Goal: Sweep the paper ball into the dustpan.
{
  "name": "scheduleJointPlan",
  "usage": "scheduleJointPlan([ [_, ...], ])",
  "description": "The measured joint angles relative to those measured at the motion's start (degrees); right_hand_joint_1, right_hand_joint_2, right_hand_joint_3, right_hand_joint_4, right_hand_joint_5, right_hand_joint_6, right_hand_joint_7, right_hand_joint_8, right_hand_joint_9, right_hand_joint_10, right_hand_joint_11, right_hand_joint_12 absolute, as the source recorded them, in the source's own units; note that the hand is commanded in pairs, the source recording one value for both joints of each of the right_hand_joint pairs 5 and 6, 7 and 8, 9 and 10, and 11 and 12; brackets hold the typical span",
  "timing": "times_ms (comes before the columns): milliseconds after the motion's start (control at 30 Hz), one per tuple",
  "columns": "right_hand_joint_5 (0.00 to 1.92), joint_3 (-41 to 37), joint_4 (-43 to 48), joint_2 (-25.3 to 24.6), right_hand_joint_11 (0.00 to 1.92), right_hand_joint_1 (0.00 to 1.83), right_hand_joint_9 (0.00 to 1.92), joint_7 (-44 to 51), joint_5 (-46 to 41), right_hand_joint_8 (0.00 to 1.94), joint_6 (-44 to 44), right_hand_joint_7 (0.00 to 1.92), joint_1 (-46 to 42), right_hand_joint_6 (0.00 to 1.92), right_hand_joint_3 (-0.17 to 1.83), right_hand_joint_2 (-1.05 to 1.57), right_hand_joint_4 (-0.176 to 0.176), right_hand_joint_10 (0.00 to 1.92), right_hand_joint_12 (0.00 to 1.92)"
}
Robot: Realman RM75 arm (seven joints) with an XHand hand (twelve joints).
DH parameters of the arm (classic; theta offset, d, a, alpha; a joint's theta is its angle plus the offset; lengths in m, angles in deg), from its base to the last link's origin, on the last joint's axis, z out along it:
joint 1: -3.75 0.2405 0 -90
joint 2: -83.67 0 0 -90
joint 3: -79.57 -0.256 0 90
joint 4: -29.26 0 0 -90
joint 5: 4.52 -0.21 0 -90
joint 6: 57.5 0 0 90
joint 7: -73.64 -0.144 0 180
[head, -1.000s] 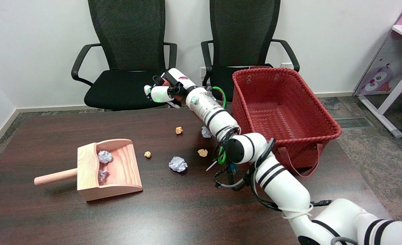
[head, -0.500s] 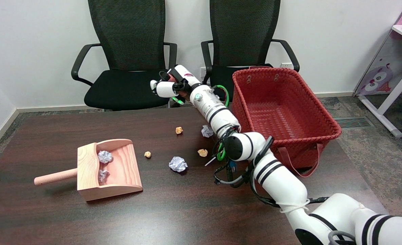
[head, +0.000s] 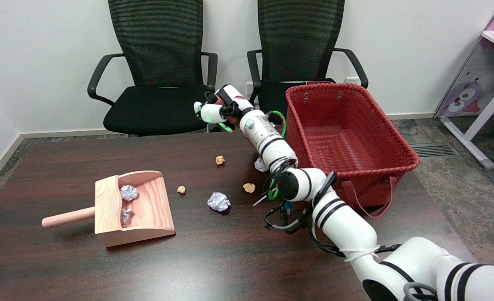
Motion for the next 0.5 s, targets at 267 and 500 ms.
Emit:
scheduleJointPlan([
  [267,1.92,1.7,2.4,0.1,1.92,0.78,1.92,-0.1,-2.4,1.92,3.8,1.92,0.0,1.92,1.83,1.27,0.041,1.92,1.92],
  [500,1.92,4.0,4.0,0.1,1.92,0.82,1.92,-1.7,-7.3,1.92,7.2,1.92,-0.1,1.92,1.83,1.05,0.025,1.92,1.92],
])
